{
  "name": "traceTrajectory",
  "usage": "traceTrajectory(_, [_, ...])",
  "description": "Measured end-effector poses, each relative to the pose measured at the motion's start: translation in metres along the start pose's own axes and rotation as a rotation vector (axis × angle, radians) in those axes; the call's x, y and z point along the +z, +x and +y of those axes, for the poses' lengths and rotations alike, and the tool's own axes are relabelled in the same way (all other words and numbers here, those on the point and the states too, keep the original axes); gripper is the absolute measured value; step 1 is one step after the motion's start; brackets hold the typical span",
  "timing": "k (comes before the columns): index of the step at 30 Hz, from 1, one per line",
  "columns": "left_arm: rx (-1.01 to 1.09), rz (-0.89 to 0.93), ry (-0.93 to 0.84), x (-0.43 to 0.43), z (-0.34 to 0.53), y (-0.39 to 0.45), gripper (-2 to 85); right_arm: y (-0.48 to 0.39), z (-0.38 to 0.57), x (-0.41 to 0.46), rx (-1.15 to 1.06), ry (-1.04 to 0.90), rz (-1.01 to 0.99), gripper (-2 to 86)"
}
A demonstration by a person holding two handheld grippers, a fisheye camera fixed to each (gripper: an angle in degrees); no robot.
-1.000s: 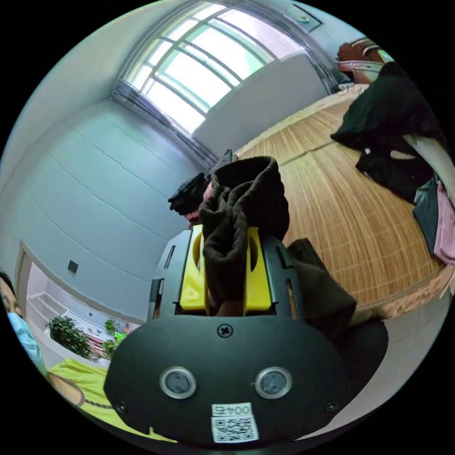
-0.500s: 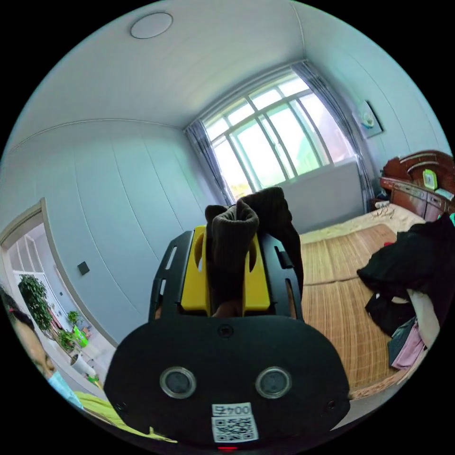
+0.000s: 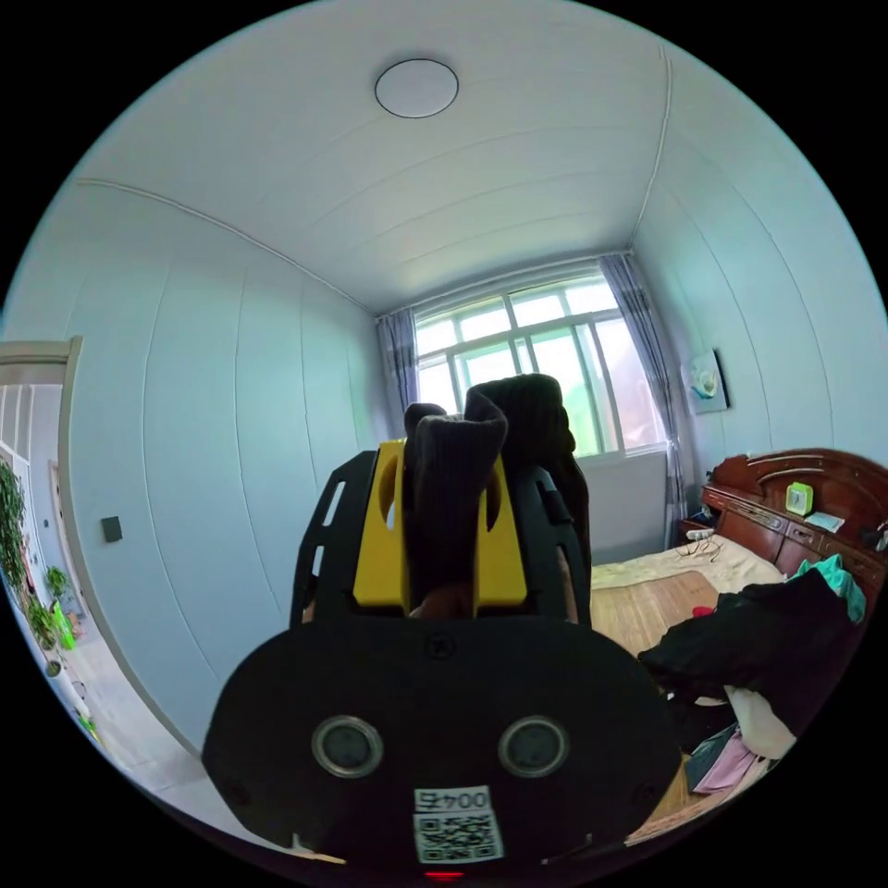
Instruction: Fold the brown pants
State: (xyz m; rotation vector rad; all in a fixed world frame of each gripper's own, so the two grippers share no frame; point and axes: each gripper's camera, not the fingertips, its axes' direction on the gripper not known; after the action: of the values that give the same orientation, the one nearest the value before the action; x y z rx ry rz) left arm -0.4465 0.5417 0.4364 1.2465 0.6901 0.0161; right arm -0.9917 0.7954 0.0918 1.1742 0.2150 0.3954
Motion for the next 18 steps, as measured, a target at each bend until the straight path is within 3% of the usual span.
traceTrajectory(6, [0.09,-0.042,-0.066,0.038,-0.038,0.01,9.5,-0.038,-0.016,-0.041,-0.029,-0.005,0.033,11.1])
traceTrajectory(11, [0.016,-0.07,-0.185,0.073,-0.052,-0.041,3.1,-0.053,-0.018,-0.058,-0.051,-0.026,0.124,11.1])
traceTrajectory(16, [-0.17,0.003,-0.092,0.016,-0.03,-0.13,1.9,-0.066,-0.026,-0.066,-0.066,-0.027,0.258,11.1])
traceTrajectory(18, [-0.146,0.042,-0.024,-0.018,-0.022,-0.141,2.0,-0.08,-0.03,-0.071,-0.06,-0.011,0.273,11.1])
